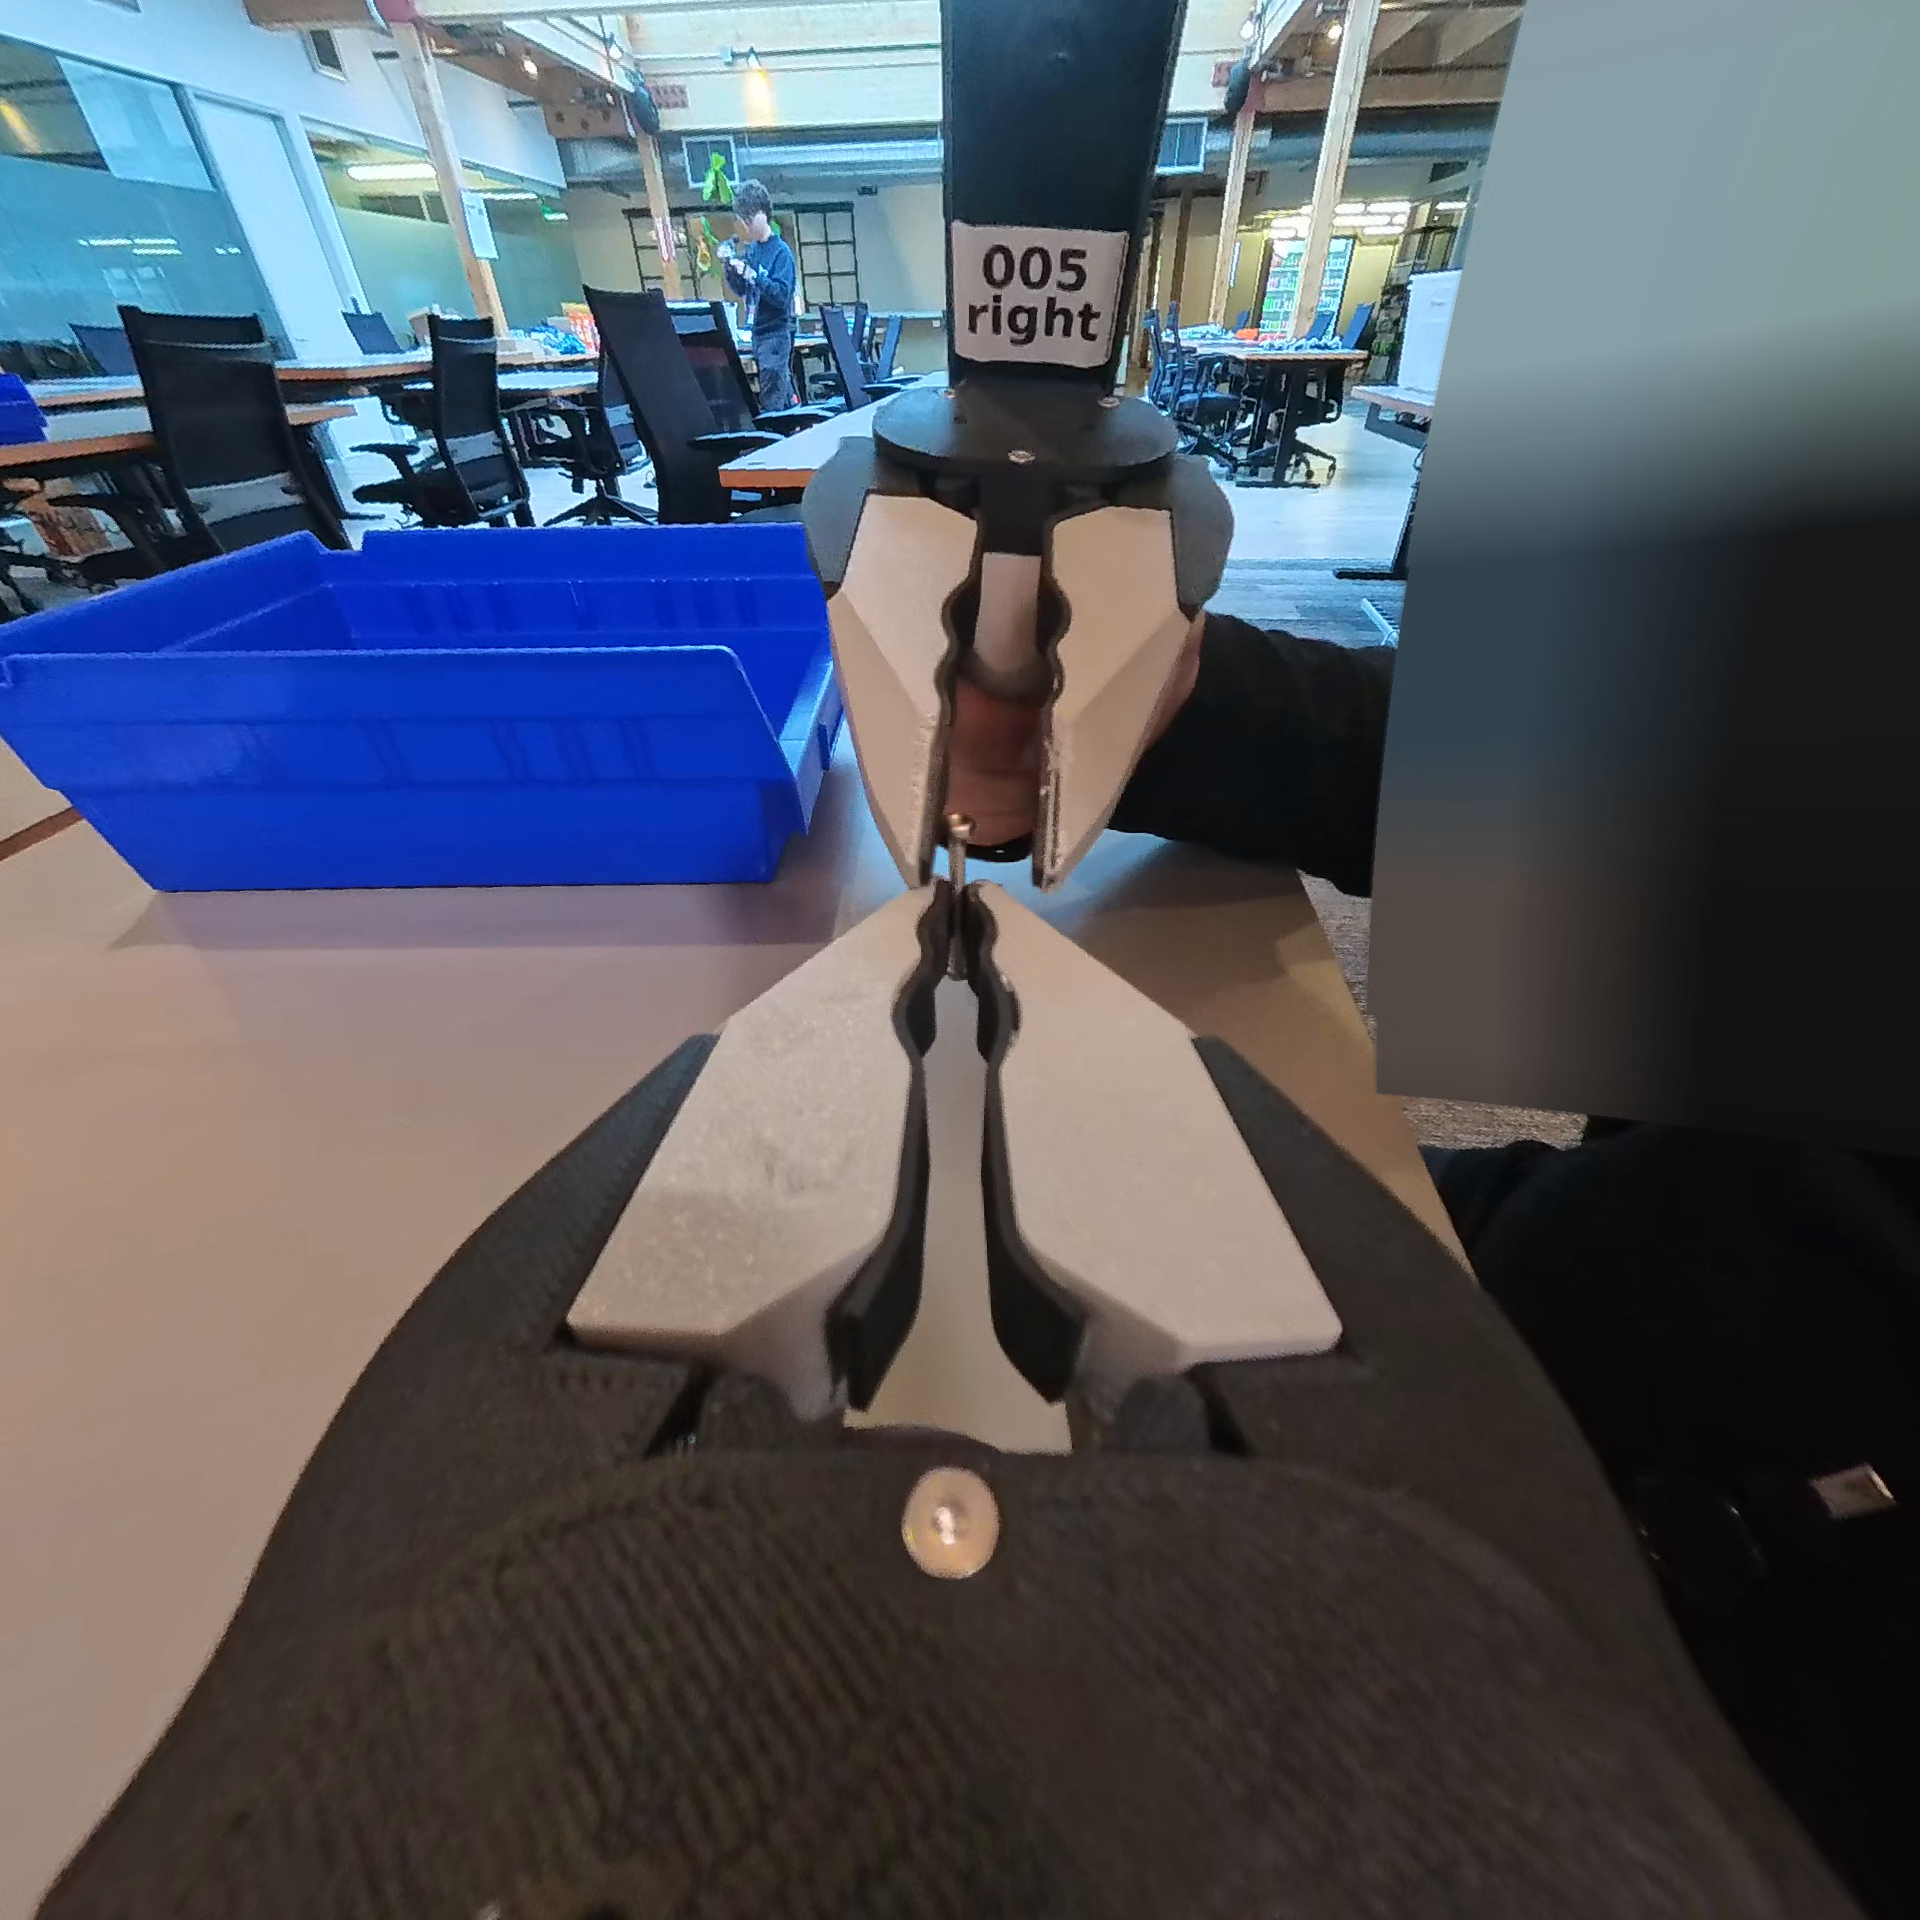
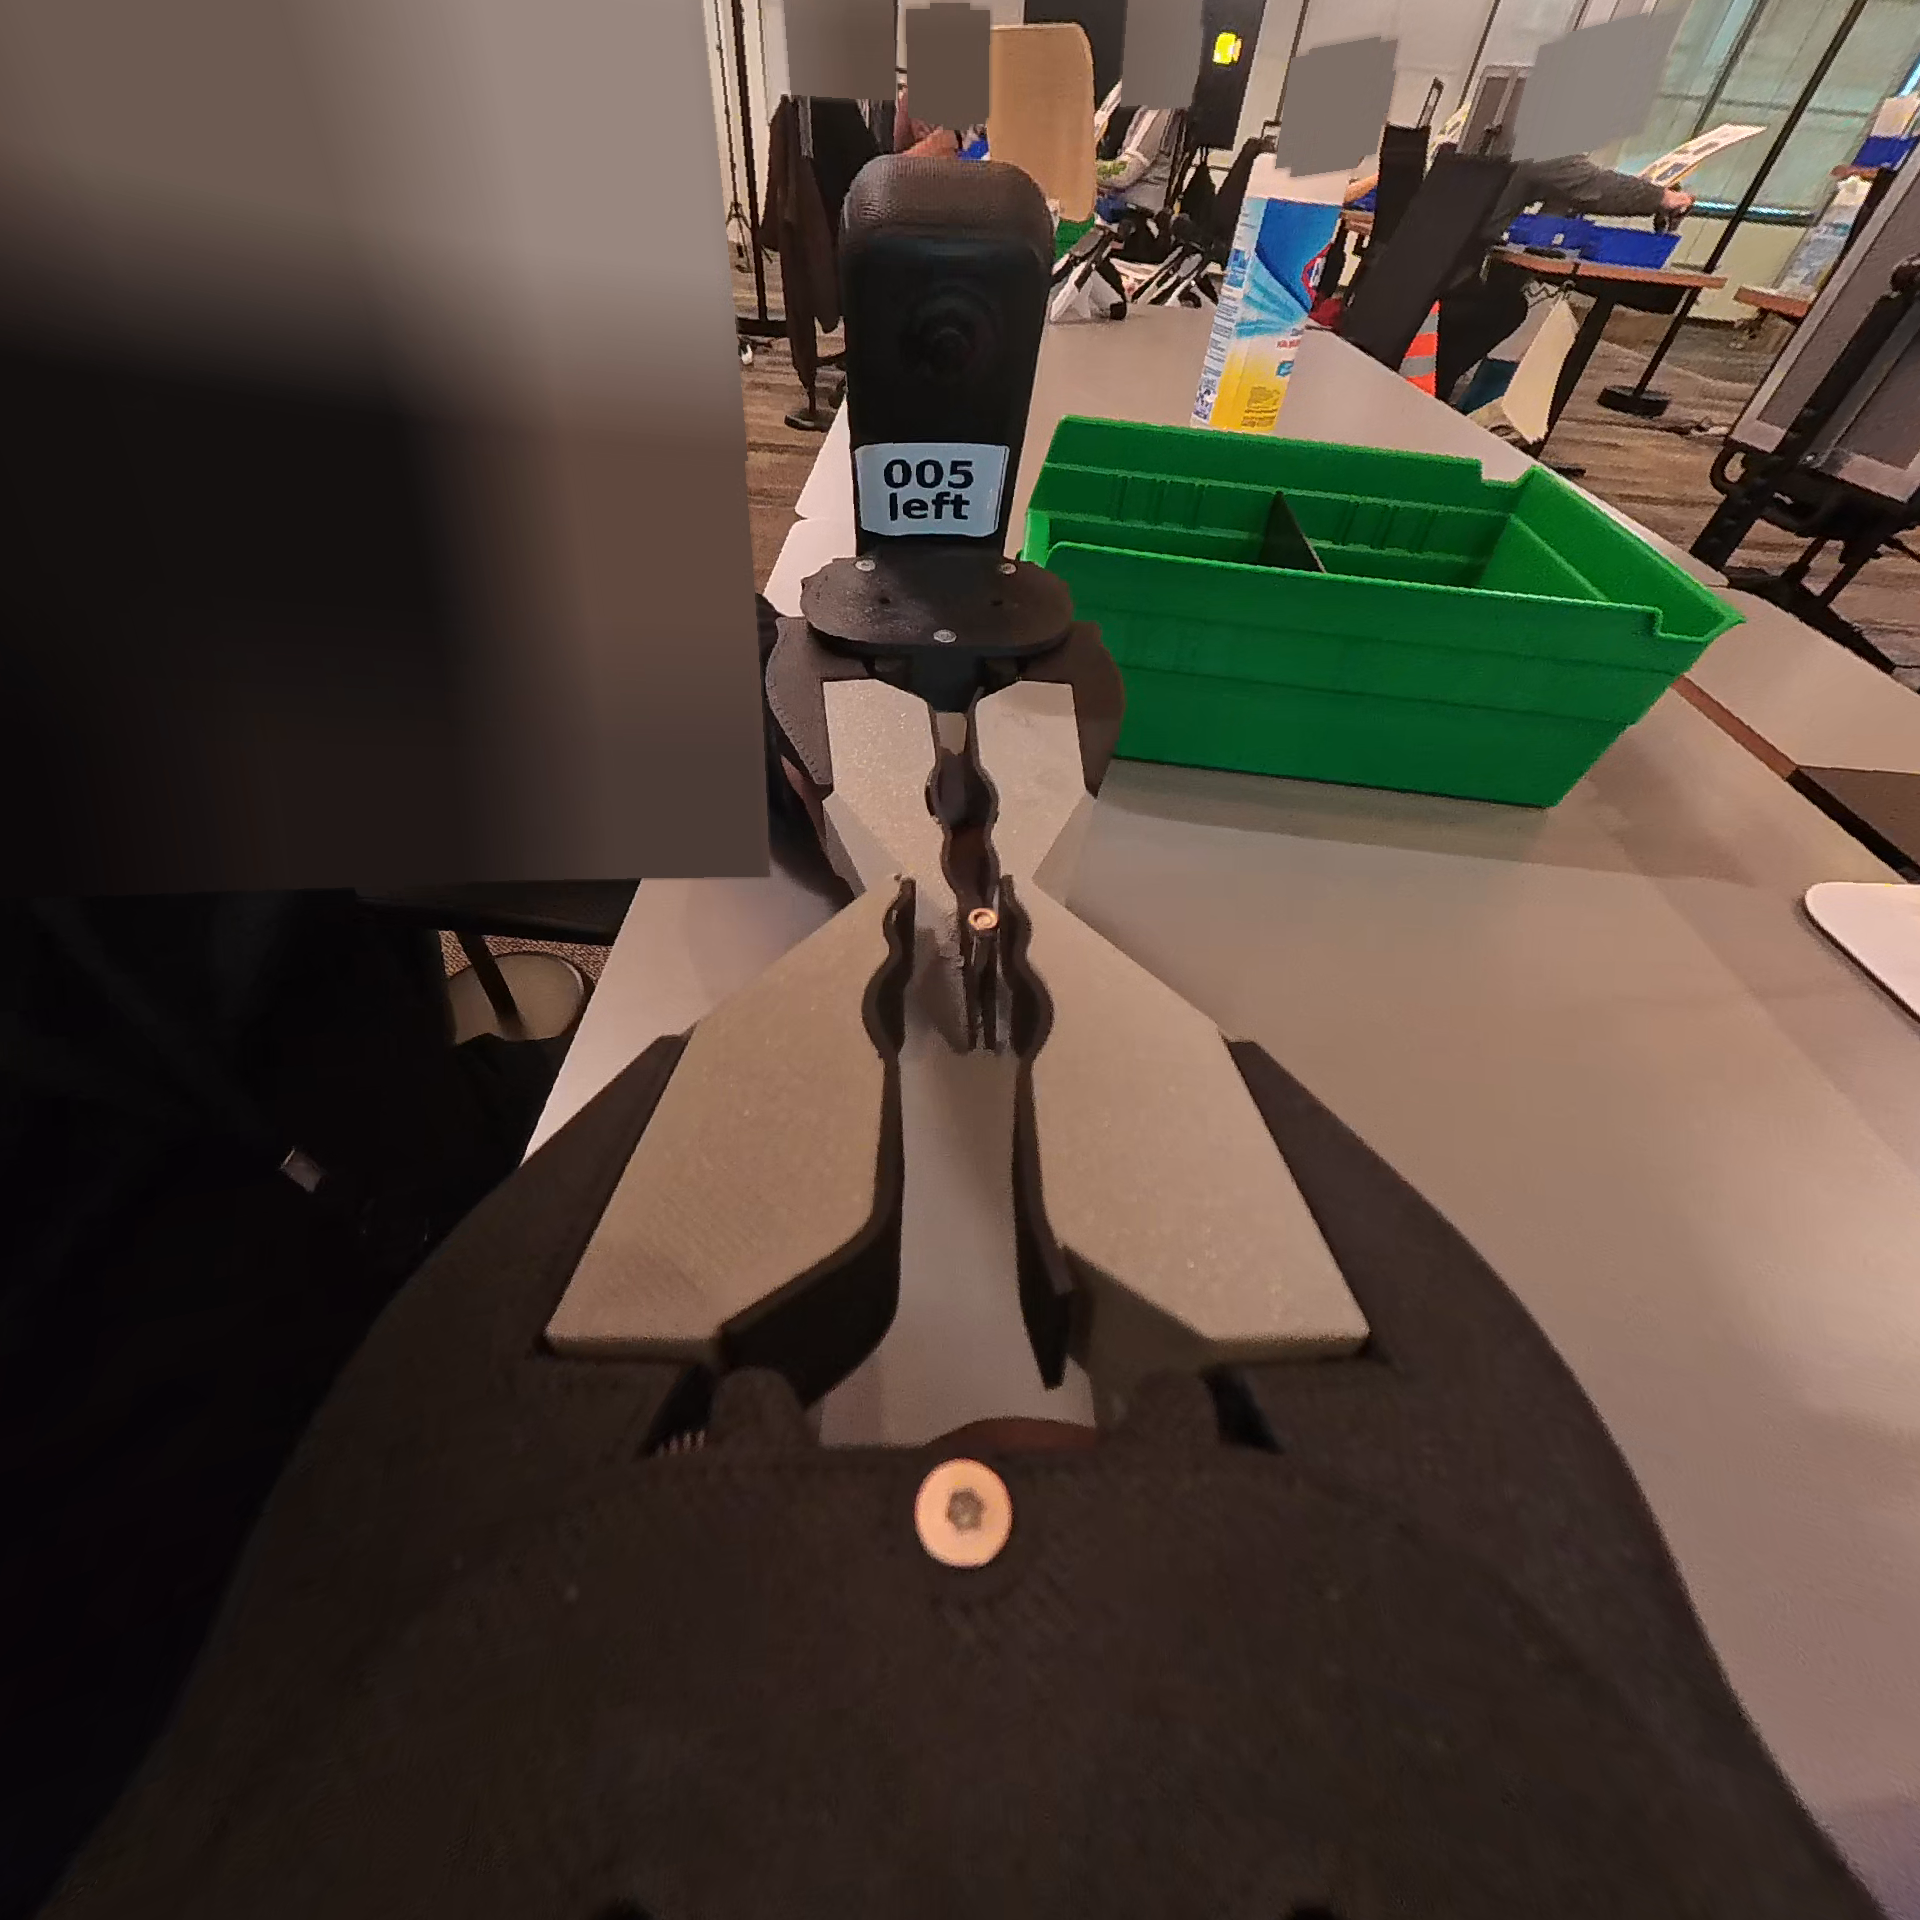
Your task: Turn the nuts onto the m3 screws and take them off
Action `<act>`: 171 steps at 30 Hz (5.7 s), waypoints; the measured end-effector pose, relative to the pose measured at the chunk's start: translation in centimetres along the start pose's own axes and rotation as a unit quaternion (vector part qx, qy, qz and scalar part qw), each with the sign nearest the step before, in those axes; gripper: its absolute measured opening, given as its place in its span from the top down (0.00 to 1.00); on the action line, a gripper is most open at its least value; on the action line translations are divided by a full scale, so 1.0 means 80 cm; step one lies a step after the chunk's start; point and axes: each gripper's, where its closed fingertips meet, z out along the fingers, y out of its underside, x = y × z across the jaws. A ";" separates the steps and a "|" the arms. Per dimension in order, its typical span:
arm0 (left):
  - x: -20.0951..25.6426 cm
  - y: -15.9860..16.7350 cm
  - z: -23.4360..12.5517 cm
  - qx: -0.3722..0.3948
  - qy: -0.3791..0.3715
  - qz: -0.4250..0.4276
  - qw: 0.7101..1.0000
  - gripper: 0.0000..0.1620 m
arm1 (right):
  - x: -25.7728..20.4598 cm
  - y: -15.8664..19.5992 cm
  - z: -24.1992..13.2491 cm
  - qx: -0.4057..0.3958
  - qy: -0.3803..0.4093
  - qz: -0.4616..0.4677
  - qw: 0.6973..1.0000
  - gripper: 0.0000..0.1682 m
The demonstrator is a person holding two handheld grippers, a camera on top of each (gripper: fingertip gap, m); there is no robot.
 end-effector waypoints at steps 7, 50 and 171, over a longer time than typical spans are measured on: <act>-0.002 0.000 0.000 0.000 -0.004 -0.001 1.000 1.00 | 0.002 -0.002 -0.013 0.015 0.010 0.009 1.000 0.93; -0.027 -0.002 -0.006 0.009 -0.051 -0.002 0.999 1.00 | 0.027 -0.002 -0.005 0.075 0.046 0.062 0.994 0.86; -0.058 0.019 -0.004 -0.030 -0.111 -0.050 0.992 0.73 | 0.072 0.023 -0.035 -0.028 0.220 -0.037 0.974 0.78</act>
